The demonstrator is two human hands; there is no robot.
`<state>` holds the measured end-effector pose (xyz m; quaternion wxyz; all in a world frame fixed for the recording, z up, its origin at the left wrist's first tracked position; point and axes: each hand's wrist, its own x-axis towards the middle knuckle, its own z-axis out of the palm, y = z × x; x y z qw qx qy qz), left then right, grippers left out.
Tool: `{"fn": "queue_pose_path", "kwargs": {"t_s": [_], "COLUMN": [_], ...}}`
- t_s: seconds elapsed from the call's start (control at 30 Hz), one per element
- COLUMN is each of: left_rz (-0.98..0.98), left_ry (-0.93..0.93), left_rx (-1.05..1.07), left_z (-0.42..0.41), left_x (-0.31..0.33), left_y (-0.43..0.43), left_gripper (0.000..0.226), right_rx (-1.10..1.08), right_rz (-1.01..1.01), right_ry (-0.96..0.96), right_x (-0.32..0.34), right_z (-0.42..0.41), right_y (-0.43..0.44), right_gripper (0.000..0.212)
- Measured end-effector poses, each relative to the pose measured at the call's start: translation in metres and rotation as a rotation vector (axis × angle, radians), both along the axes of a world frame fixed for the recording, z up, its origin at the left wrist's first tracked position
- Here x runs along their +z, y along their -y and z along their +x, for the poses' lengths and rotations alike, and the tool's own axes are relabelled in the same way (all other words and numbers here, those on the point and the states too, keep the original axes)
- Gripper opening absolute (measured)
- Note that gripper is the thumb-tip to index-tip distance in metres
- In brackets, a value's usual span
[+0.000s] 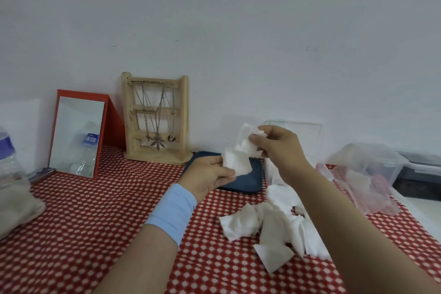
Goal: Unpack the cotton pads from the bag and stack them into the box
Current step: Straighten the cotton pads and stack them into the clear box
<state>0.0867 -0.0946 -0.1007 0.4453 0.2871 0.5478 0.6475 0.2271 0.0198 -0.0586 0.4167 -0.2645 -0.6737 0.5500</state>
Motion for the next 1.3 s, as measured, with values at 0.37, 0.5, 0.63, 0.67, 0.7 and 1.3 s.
{"fn": "queue_pose_path", "kwargs": {"t_s": [0.37,0.5,0.63,0.67,0.7,1.3], "left_rz": [0.029,0.052,0.097,0.106,0.102,-0.066], "left_ry": [-0.135,-0.169,0.018,0.088,0.103,-0.424], "left_rx": [-0.122,-0.127,-0.176,-0.163,-0.148,-0.267], "left_z": [0.009,0.014,0.026,0.030,0.034,0.074], "left_x": [0.012,0.014,0.023,0.025,0.029,0.042], "left_y": [-0.004,-0.004,-0.008,-0.011,-0.013,-0.101], "left_gripper": [0.031,0.034,0.028,0.029,0.031,0.035], "right_rx": [0.105,0.099,0.038,0.057,0.082,0.275], "right_rz": [0.159,0.177,0.219,0.189,0.150,-0.044], "right_ry": [0.380,0.382,0.441,0.450,0.454,0.458], "right_x": [0.010,0.015,0.018,0.019,0.021,0.026], "right_z": [0.016,0.025,0.032,0.034,0.037,0.094], "right_y": [0.000,-0.001,-0.007,-0.009,-0.012,-0.092], "right_gripper": [0.023,0.024,0.047,0.053,0.054,0.022]}}
